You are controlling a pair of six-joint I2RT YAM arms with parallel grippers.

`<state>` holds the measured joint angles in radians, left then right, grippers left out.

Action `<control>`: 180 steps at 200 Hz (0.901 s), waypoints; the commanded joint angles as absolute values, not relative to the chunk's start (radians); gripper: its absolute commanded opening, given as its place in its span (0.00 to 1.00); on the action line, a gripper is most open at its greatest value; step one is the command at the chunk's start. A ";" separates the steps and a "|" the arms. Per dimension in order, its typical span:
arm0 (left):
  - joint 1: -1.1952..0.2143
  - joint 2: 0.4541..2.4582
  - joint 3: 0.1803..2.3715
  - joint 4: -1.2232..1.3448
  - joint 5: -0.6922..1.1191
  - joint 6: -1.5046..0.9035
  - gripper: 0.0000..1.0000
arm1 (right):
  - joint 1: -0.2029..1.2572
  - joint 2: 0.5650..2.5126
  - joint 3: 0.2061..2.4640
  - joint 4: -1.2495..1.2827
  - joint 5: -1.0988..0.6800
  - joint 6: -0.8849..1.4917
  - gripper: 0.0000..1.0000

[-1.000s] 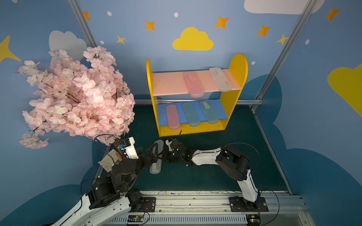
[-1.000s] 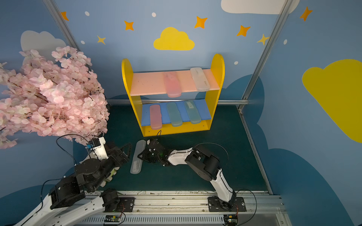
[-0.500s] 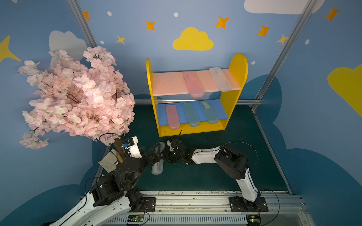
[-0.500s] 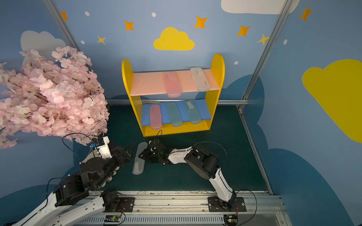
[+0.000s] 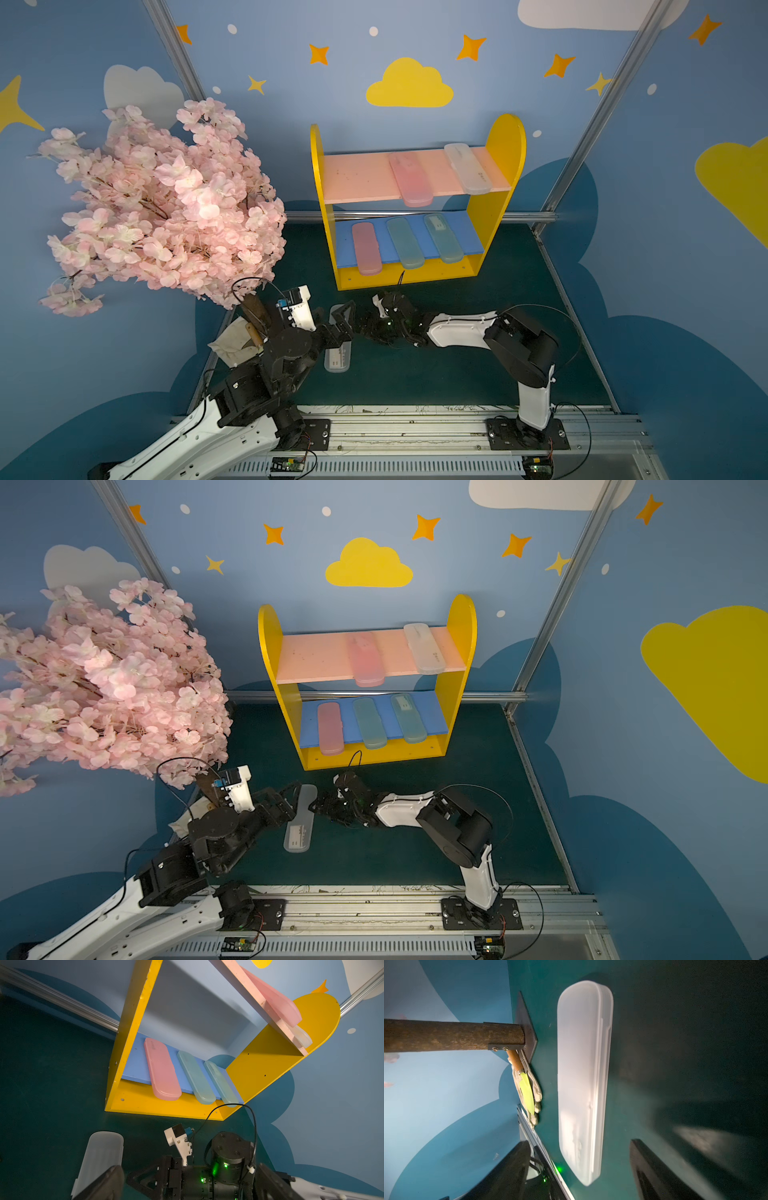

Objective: Remove the pencil cases from the shelf
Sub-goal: Place the pencil case at the center of the board, then pick up the pencil case from the shelf.

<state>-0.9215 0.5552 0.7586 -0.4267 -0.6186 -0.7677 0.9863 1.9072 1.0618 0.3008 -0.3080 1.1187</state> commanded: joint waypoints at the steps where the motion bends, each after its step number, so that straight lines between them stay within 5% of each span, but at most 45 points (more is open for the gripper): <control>1: -0.903 0.591 0.771 -0.362 -0.570 -0.790 1.00 | 0.959 1.811 1.018 0.228 -0.318 1.029 0.84; 79: -0.682 0.774 0.823 -0.183 -0.187 -0.939 1.00 | 0.851 1.442 0.900 -0.046 -0.310 0.778 0.87; 117: -0.666 0.938 0.963 -0.092 -0.087 -1.023 1.00 | 0.832 1.228 0.884 -0.221 -0.106 0.730 0.98; 180: -0.665 1.192 1.204 0.016 -0.052 -1.172 1.00 | 0.822 0.932 0.788 -0.241 0.138 0.613 0.99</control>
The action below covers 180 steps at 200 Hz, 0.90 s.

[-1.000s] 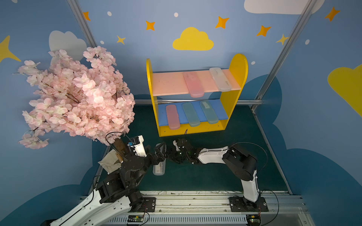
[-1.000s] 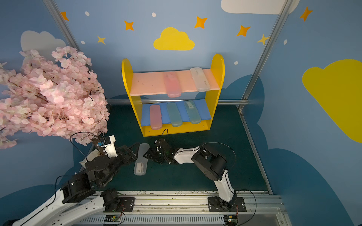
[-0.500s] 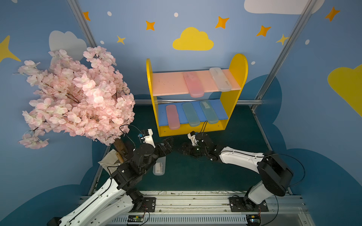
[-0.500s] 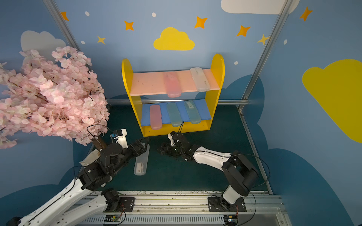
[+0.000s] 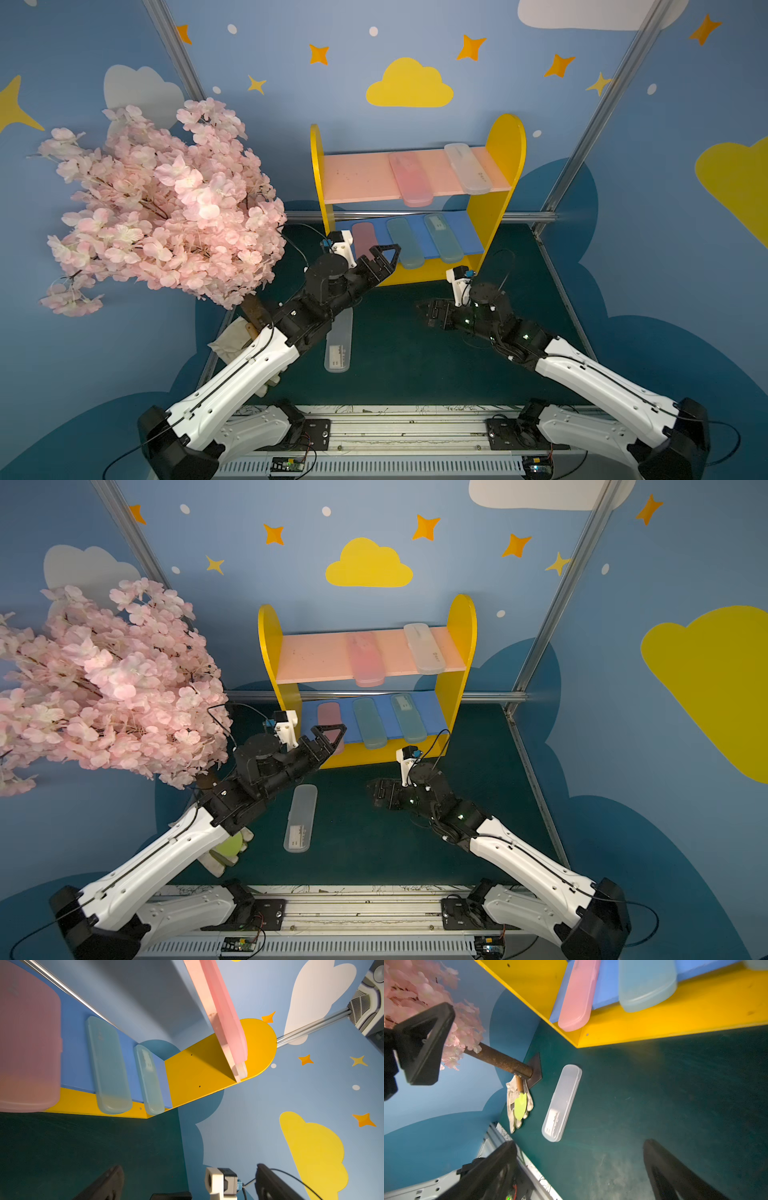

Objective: Remove the pencil cases from the shelf
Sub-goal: Pick up the pencil case from the shelf.

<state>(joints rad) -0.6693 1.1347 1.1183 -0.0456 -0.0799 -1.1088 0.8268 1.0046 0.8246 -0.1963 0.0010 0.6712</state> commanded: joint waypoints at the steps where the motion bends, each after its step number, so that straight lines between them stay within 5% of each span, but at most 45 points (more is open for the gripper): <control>1: -0.665 1.195 1.209 0.015 -0.052 -1.173 1.00 | 0.821 0.928 0.786 -0.241 0.139 0.614 0.99; 72: -0.644 1.367 1.431 0.011 -0.116 -1.259 0.99 | 0.818 0.752 0.706 -0.234 0.228 0.643 0.99; 180: -0.597 1.584 1.635 -0.001 -0.120 -1.361 0.83 | 0.817 0.668 0.678 -0.228 0.282 0.681 0.99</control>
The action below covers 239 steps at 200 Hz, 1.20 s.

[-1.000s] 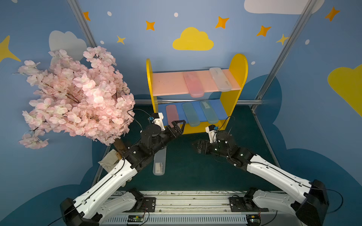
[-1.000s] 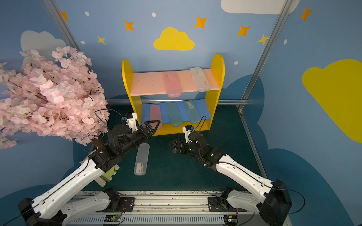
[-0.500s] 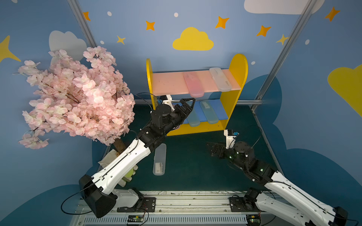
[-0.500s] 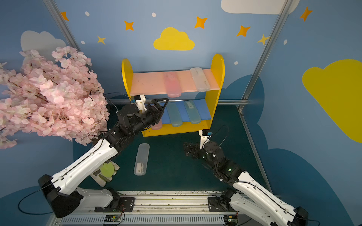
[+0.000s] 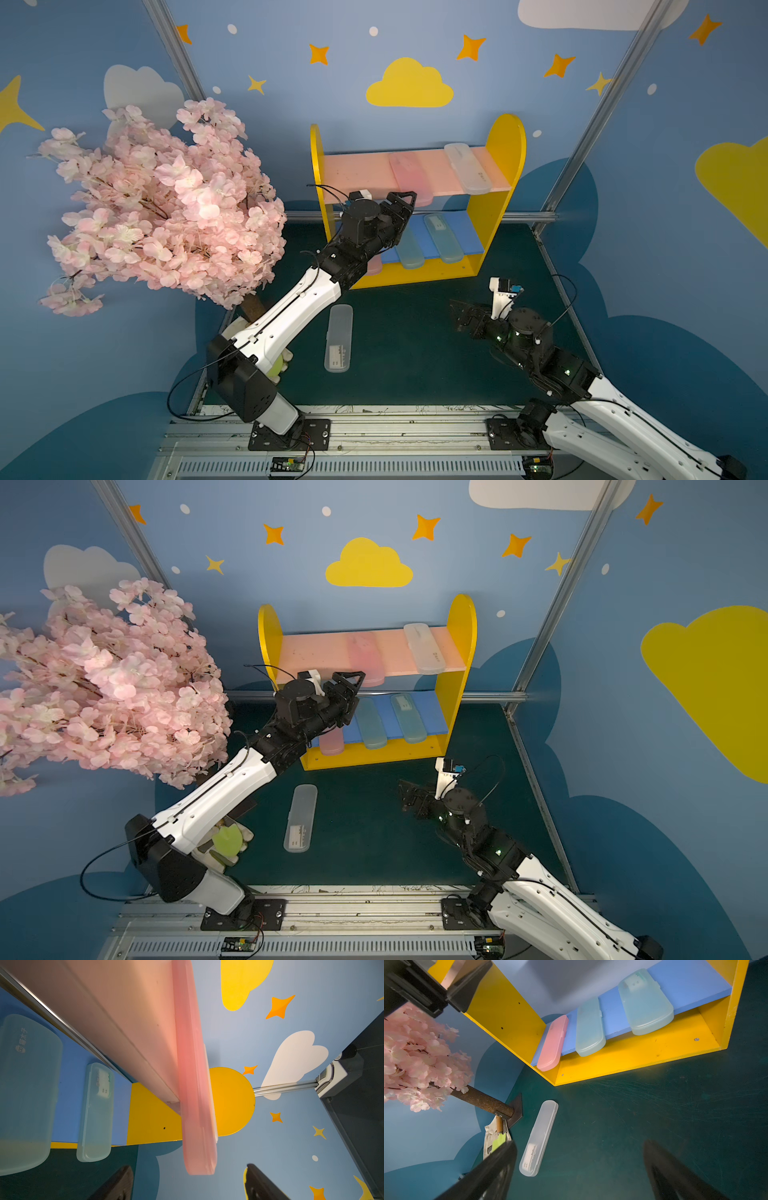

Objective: Remove the pencil cases from the shelf
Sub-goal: Pick up the pencil case from the shelf.

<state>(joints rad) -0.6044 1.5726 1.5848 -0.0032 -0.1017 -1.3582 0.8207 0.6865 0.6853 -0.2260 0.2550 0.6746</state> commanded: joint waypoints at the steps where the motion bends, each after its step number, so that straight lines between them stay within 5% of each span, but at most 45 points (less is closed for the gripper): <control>1: -0.597 1.587 1.637 -0.001 -0.120 -1.359 0.83 | 0.816 0.667 0.679 -0.228 0.281 0.681 0.99; 239: -0.579 1.668 1.702 0.040 -0.084 -1.362 0.16 | 0.813 0.606 0.652 -0.238 0.311 0.667 0.98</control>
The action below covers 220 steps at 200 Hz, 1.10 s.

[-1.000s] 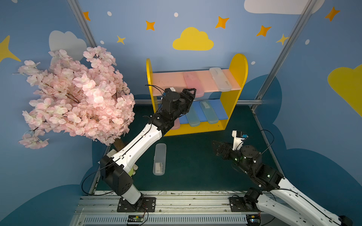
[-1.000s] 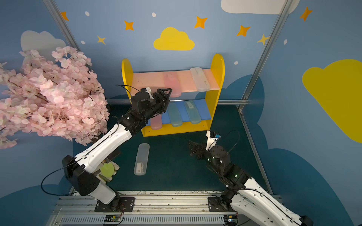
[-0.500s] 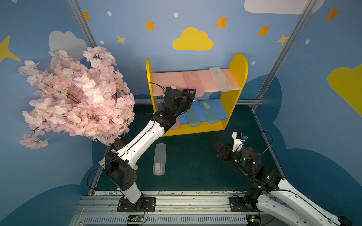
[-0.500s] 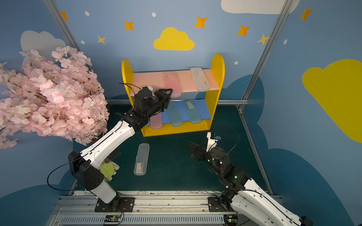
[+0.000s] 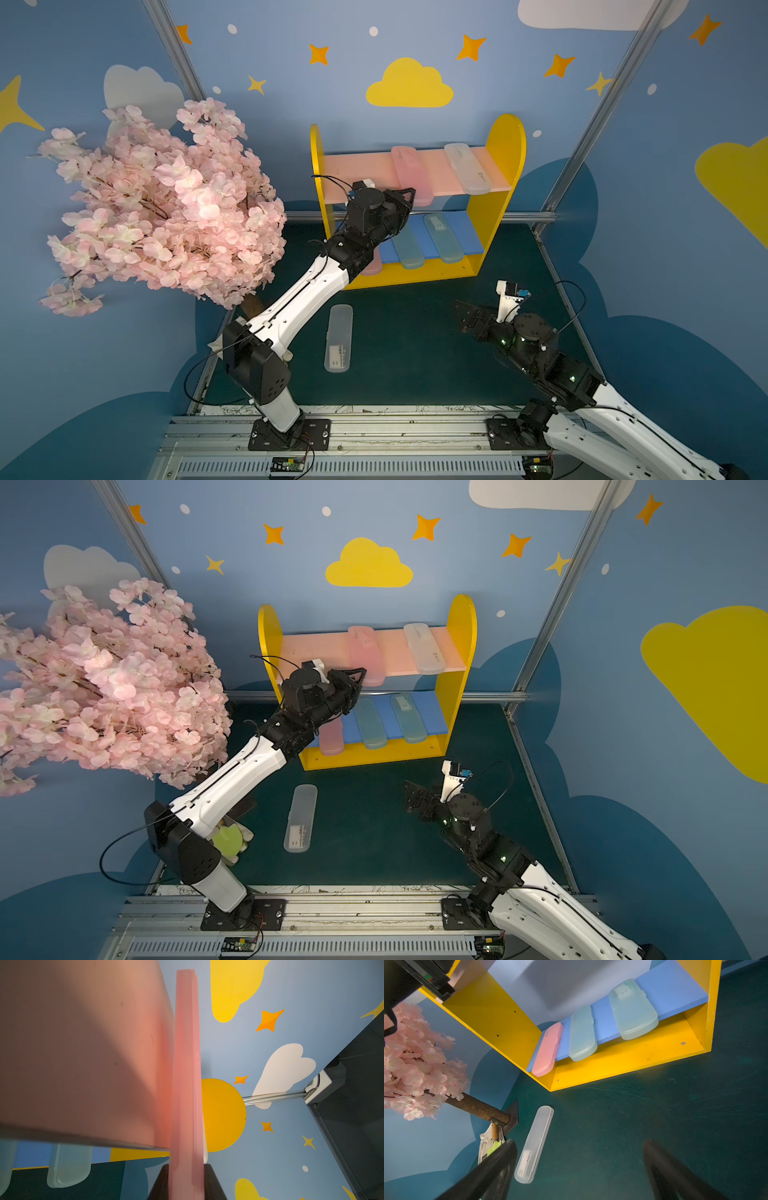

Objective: Remove the pencil cases from the shelf
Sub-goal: Pick up the pencil case from the shelf.

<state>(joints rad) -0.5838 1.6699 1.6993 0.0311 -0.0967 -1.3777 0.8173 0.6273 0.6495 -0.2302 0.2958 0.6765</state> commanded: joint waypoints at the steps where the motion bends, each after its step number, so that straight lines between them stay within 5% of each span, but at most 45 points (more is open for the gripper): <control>1: -0.579 1.668 1.701 0.041 -0.083 -1.362 0.16 | 0.814 0.606 0.652 -0.238 0.312 0.667 0.98; 52: -0.580 1.579 1.605 0.149 -0.020 -1.316 0.03 | 0.813 0.561 0.654 -0.208 0.236 0.578 0.99; 101: -0.579 1.379 1.386 0.230 0.062 -1.259 0.03 | 0.814 0.553 0.667 -0.185 0.170 0.569 0.99; 220: -0.587 0.867 0.902 0.195 0.256 -1.226 0.03 | 0.756 0.712 0.843 -0.023 -0.299 0.748 0.98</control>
<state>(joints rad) -0.5827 0.9100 0.9337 0.1722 0.1764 -1.2633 0.7822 0.6830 0.7979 -0.1169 -0.1543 0.6617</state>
